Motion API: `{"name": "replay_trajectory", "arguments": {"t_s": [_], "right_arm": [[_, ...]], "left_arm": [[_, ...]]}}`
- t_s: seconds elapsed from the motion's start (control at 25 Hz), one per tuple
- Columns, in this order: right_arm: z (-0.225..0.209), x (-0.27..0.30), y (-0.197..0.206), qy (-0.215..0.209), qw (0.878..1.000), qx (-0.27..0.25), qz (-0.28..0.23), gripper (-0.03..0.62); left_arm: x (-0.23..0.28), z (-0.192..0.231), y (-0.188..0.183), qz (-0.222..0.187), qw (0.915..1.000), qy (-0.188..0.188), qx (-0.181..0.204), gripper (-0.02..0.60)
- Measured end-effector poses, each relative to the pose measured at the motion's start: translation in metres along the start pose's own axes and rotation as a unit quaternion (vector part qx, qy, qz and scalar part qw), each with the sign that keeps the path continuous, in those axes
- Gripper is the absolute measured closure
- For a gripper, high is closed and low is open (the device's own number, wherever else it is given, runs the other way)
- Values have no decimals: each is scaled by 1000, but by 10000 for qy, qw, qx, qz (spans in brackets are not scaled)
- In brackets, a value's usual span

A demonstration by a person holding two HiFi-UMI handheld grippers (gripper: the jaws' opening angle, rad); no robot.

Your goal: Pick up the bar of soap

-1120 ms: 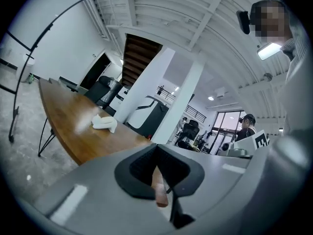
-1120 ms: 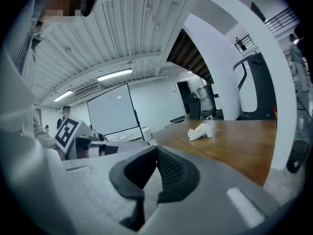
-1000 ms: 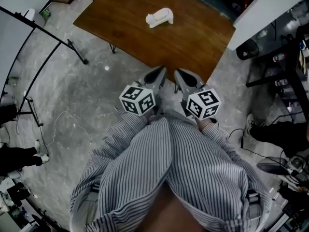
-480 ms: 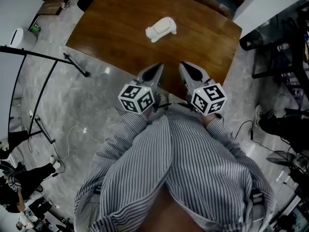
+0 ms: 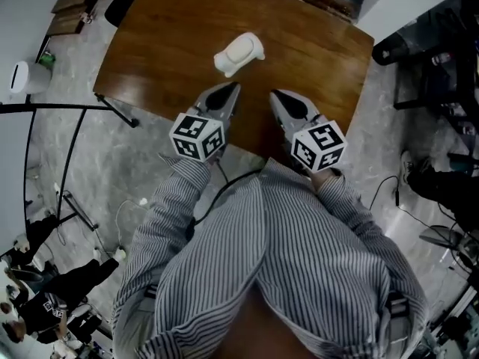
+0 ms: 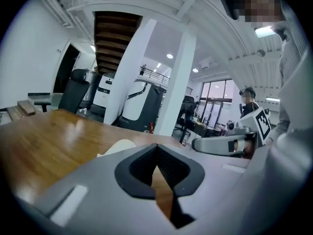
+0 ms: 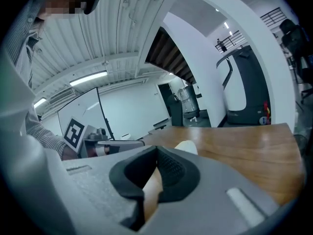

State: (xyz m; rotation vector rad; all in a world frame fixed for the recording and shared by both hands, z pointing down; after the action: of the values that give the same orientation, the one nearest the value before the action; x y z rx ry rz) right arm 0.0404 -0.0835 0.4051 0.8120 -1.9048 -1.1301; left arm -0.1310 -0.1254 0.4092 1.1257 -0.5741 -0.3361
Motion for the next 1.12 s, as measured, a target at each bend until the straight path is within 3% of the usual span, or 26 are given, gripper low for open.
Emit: {"name": "replay_trajectory", "arguments": {"t_s": [0.16,0.44,0.68,0.92,1.12], "right_arm": [[-3,24,-4,12,10000,94,-10,592],[-9,48,2,77,9991,382,141,592],[-28,63,10,119,9978,636,170,592],[-41,70,19,157,9959,875,138,592],[-41,67,20,188,9952,954,147,592]], "left_arm": [[22,36,-13,504,9976,129,467,576],[66,91,-20,1478,9850,392,793,483],[100,112,-3,2396,9618,563,1197,410],[123,123,13,2878,9412,608,1663,343],[131,123,16,3296,9174,705,2116,319]]}}
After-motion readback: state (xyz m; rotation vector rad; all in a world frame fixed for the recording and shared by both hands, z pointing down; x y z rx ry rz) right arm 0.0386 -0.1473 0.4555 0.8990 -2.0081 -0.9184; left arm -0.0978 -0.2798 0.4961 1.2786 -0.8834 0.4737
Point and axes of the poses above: the fingertips, and each gripper's own axes: x forward along the fingers, z to its left, y out of its underside, the point moved 7 cm from there along -x, backward along the fingers, and after that the axes turned 8 degrees about y, right-handed, at the moved point
